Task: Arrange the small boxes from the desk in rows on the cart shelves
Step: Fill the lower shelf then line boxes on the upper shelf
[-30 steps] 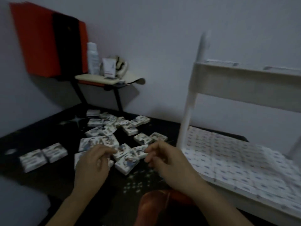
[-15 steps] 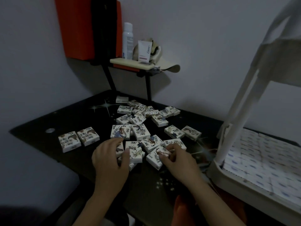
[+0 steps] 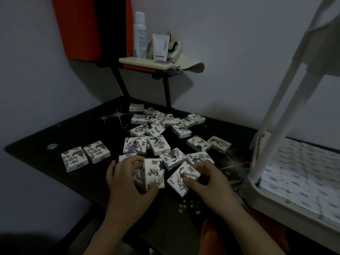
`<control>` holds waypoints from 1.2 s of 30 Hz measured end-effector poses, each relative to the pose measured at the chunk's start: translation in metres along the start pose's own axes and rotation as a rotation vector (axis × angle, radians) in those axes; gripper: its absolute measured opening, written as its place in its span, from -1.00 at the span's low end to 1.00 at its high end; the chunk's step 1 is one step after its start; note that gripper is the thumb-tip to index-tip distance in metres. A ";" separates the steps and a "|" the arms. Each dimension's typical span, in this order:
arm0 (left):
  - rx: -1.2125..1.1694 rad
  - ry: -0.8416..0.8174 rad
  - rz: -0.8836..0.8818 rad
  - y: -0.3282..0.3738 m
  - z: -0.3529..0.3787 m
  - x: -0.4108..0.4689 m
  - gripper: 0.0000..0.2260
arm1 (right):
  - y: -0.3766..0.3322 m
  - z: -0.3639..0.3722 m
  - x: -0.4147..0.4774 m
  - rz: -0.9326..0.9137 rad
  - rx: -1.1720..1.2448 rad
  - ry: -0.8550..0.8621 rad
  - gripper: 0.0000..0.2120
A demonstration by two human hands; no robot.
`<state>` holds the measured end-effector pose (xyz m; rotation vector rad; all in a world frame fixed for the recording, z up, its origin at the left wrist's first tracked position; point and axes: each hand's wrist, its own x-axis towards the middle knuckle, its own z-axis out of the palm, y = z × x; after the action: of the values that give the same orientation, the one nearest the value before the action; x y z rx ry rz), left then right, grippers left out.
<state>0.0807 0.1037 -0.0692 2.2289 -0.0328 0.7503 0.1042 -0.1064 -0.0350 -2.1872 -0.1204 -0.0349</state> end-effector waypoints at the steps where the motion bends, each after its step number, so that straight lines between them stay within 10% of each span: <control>1: -0.018 -0.014 -0.021 0.000 0.000 0.000 -0.53 | 0.000 0.000 0.000 -0.004 0.021 0.004 -0.66; 21: -0.461 -0.149 -0.103 0.053 -0.008 0.005 -0.72 | -0.022 -0.053 -0.029 -0.068 0.211 -0.045 -0.58; 36: -0.782 -0.195 0.458 0.268 -0.025 0.056 -0.63 | -0.121 -0.242 -0.141 -0.524 -0.064 0.651 -0.85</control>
<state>0.0475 -0.0561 0.1518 1.5305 -0.8135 0.6032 -0.0432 -0.2443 0.1937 -2.0422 -0.3167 -1.0391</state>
